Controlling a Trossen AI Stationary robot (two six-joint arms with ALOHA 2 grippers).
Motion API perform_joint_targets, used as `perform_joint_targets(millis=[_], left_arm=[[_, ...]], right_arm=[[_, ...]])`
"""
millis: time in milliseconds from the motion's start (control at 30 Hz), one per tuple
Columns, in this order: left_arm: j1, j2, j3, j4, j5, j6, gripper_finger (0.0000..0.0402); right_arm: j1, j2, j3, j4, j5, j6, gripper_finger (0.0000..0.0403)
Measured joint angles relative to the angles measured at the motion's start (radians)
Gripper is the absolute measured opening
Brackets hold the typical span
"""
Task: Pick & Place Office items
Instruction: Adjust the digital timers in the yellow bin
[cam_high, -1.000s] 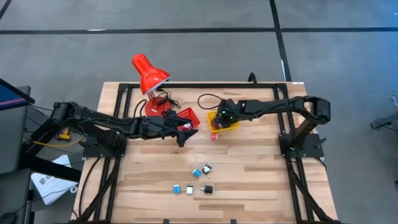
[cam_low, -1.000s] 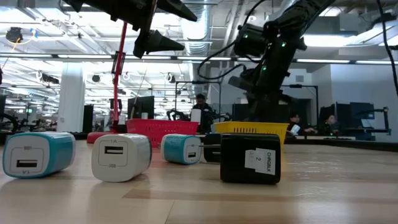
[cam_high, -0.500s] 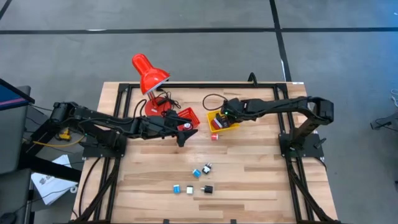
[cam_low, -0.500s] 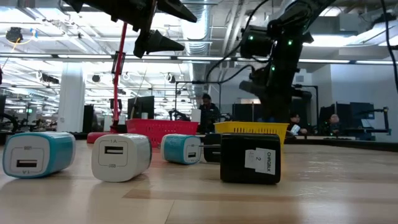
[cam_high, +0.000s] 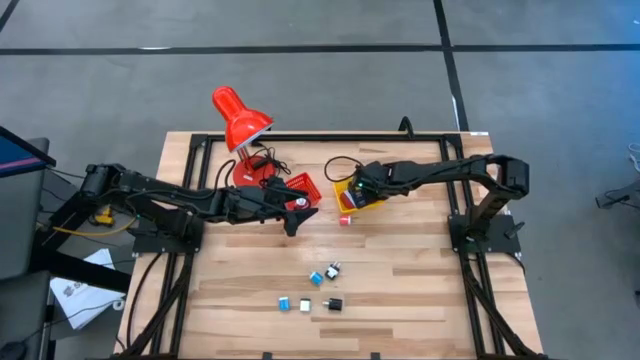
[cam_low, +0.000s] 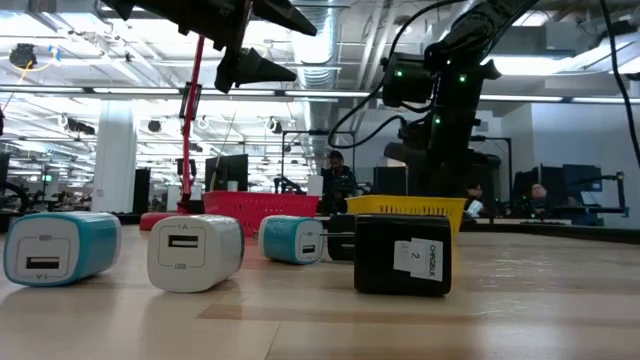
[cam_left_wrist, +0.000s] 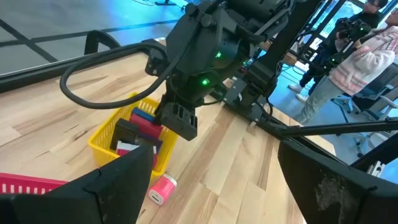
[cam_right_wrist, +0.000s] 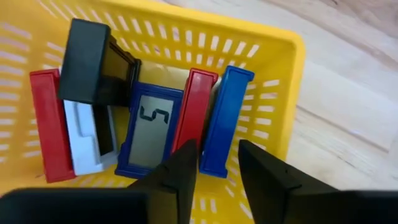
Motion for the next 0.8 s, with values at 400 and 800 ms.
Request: perform_joint_targets(millis=[400, 800], left_arm=[[0.000, 0.000, 0.000, 0.000, 0.000, 0.000, 0.0340], [0.000, 0.000, 0.000, 0.000, 0.000, 0.000, 0.0340]], right_arm=[[-0.001, 0.000, 0.117, 0.010, -0.027, -0.076, 0.0205], [-0.009, 0.053, 0.146, 0.096, -0.034, -0.046, 0.0208]])
